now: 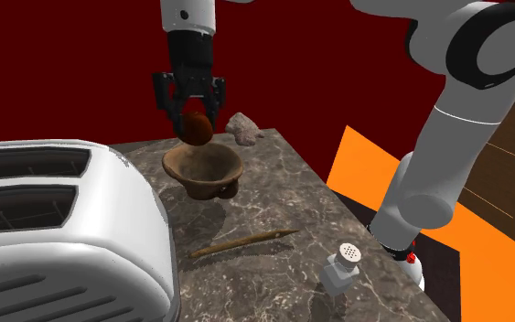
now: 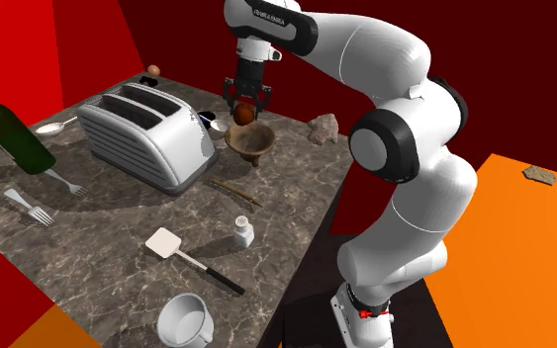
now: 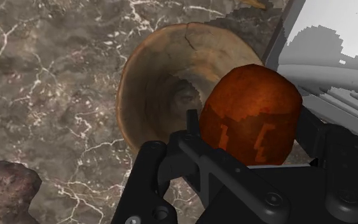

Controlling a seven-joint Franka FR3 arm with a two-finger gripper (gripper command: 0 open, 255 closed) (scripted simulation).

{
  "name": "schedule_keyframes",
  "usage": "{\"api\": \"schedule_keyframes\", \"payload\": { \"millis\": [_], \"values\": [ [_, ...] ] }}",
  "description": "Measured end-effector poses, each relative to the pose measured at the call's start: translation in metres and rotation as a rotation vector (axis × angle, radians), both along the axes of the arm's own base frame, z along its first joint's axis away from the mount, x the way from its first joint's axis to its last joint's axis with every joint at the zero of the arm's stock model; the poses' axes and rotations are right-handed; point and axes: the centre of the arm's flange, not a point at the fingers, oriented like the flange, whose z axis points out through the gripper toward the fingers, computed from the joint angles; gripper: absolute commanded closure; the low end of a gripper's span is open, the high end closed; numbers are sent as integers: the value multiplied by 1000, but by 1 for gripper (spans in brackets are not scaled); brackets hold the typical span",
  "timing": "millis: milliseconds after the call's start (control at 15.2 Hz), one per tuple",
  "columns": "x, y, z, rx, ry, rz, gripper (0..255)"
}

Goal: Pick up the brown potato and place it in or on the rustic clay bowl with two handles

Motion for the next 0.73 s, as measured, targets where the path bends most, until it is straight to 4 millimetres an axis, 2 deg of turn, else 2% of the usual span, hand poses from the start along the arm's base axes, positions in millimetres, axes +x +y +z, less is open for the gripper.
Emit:
{"api": "schedule_keyframes", "payload": {
  "millis": [462,726],
  "values": [
    [1,-1,-36,0,0,0,255],
    [1,-1,-43,0,0,0,255]
  ]
}}
